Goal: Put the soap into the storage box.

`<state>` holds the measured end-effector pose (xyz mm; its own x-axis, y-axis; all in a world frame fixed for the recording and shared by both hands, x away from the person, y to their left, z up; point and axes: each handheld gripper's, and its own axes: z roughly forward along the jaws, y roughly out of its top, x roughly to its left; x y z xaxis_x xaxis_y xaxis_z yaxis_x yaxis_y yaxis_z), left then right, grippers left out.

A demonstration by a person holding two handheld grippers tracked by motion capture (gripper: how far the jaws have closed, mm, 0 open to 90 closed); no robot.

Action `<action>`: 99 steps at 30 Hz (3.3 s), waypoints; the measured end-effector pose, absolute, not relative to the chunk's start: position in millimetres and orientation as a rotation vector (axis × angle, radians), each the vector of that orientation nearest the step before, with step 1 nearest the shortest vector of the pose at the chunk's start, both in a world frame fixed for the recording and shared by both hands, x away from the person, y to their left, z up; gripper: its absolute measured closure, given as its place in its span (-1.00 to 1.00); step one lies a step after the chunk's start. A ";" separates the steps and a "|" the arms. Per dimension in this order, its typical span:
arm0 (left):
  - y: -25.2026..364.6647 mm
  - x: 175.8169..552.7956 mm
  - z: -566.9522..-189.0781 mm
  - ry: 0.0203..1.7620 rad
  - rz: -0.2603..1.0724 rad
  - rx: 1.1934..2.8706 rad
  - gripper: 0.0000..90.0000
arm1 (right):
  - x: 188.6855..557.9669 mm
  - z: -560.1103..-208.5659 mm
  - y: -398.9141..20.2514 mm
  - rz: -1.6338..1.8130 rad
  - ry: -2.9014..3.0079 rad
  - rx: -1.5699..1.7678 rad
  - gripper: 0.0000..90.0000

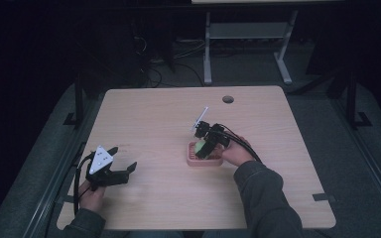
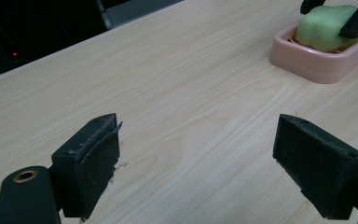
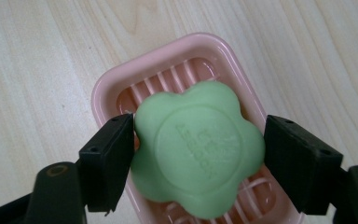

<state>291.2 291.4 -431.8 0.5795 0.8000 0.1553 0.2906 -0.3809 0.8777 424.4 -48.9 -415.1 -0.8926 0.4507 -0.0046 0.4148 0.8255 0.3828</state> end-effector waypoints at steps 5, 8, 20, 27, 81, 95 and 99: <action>290.9 291.3 -432.0 0.876 0.736 1.938 -0.69 | 424.2 -413.7 -53.8 0.601 2.921 0.720 -0.48; 290.4 291.5 -432.4 0.875 0.734 1.940 -0.69 | 424.3 -413.7 -55.9 0.608 2.929 0.739 -0.53; 290.9 292.7 -432.9 0.887 0.737 1.938 -0.69 | 424.9 -410.1 -63.4 0.643 2.923 0.773 -0.57; 291.0 292.9 -433.1 0.886 0.741 1.940 -0.69 | 421.6 -404.0 -73.0 0.681 2.906 0.789 -0.57; 291.6 292.8 -432.3 0.882 0.750 1.943 -0.69 | 389.0 -386.3 -141.0 0.693 2.864 0.895 -0.56; 290.4 293.4 -433.4 0.881 0.752 1.952 -0.69 | 376.4 -393.4 -168.1 0.696 2.841 0.964 -0.57; 290.5 293.3 -433.3 0.880 0.750 1.954 -0.69 | 372.9 -395.4 -176.7 0.708 2.836 0.992 -0.56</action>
<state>293.3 290.5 -433.3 0.5735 0.8012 0.1707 0.2960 -0.3970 0.8688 372.9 -176.7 -395.4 -0.7923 0.6023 0.0971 0.5773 0.6887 0.4386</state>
